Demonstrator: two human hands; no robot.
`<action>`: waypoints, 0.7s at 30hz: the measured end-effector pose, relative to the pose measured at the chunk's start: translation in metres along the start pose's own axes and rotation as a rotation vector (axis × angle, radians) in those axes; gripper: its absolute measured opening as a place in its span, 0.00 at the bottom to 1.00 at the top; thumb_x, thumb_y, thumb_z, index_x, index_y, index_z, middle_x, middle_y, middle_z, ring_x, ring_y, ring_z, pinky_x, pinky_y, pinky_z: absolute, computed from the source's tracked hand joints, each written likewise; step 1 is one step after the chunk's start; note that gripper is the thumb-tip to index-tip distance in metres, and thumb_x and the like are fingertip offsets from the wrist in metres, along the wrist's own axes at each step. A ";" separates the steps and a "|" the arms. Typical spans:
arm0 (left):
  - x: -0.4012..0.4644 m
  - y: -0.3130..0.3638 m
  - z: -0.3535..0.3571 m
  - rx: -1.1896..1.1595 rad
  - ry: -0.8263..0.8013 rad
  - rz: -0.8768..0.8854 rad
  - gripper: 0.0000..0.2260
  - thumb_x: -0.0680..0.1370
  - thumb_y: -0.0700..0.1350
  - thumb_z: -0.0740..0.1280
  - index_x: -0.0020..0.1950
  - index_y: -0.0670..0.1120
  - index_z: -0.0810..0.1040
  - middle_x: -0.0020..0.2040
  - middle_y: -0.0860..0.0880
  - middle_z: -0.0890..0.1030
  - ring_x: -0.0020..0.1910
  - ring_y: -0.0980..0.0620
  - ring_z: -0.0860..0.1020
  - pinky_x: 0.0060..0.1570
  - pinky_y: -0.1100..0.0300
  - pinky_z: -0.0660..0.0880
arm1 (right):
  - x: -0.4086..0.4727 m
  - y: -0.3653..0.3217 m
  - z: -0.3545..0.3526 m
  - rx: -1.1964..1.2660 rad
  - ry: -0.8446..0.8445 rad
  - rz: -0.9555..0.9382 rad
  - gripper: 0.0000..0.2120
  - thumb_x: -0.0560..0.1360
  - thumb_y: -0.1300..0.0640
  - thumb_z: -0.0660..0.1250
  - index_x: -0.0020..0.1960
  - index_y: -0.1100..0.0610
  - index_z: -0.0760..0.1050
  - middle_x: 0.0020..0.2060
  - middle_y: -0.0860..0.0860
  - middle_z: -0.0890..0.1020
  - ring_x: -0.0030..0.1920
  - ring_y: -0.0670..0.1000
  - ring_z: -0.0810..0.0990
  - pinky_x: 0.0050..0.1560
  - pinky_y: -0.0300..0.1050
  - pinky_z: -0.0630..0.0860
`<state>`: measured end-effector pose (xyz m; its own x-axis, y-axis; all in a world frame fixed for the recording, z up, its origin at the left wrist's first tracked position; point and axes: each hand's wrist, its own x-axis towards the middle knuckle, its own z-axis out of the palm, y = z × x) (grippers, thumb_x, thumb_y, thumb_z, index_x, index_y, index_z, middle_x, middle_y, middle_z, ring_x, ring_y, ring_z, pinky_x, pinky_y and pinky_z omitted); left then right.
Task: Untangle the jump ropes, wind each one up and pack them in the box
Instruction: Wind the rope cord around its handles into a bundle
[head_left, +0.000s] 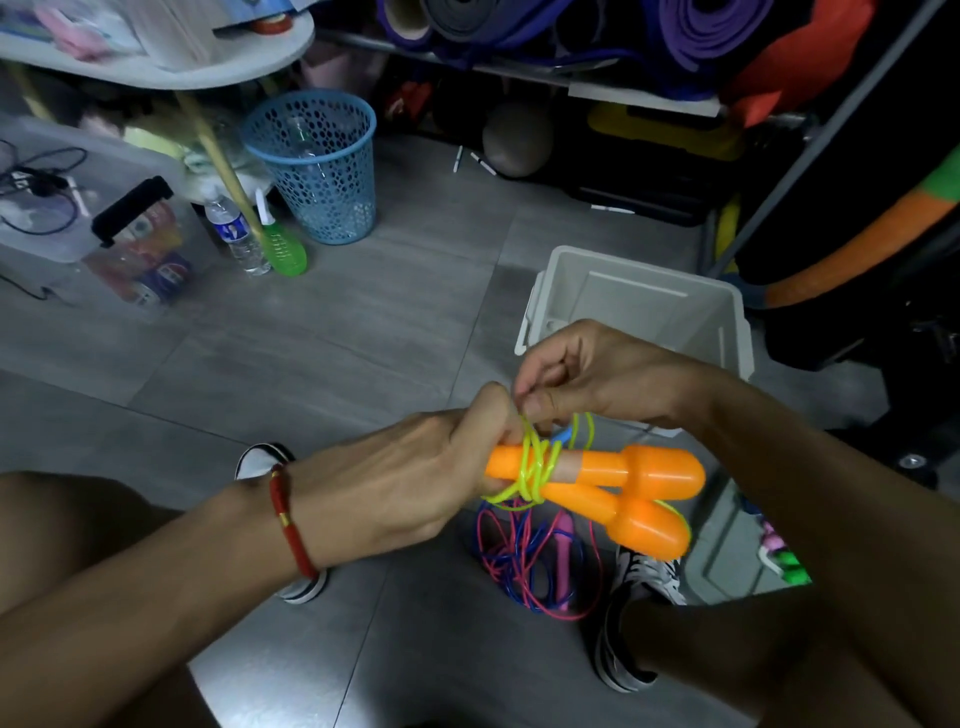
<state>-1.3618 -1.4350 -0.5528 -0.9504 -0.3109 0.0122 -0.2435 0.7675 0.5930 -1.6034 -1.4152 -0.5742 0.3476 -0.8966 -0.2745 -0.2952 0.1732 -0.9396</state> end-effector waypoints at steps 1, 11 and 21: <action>-0.002 -0.003 -0.001 -0.055 0.081 0.024 0.11 0.81 0.47 0.60 0.57 0.56 0.58 0.40 0.52 0.74 0.37 0.53 0.73 0.35 0.68 0.67 | 0.000 0.001 0.002 -0.004 -0.011 0.007 0.05 0.72 0.55 0.74 0.46 0.55 0.84 0.38 0.52 0.86 0.38 0.48 0.80 0.41 0.43 0.76; 0.006 -0.061 0.001 -0.759 0.395 -0.246 0.04 0.78 0.44 0.65 0.48 0.45 0.74 0.34 0.57 0.72 0.31 0.61 0.67 0.31 0.69 0.66 | -0.008 0.011 0.026 -0.106 0.115 -0.046 0.10 0.81 0.51 0.65 0.53 0.53 0.83 0.38 0.59 0.81 0.39 0.51 0.76 0.43 0.51 0.72; 0.018 -0.082 0.027 -0.307 0.481 -0.369 0.06 0.77 0.47 0.64 0.51 0.46 0.76 0.33 0.54 0.73 0.31 0.55 0.68 0.35 0.57 0.65 | -0.005 0.007 0.065 -0.260 0.509 0.103 0.17 0.83 0.52 0.61 0.38 0.51 0.81 0.27 0.49 0.73 0.27 0.45 0.69 0.33 0.43 0.68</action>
<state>-1.3645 -1.4884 -0.6227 -0.6064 -0.7911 0.0801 -0.4017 0.3917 0.8278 -1.5492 -1.3831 -0.5923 -0.1474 -0.9746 -0.1687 -0.5357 0.2220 -0.8147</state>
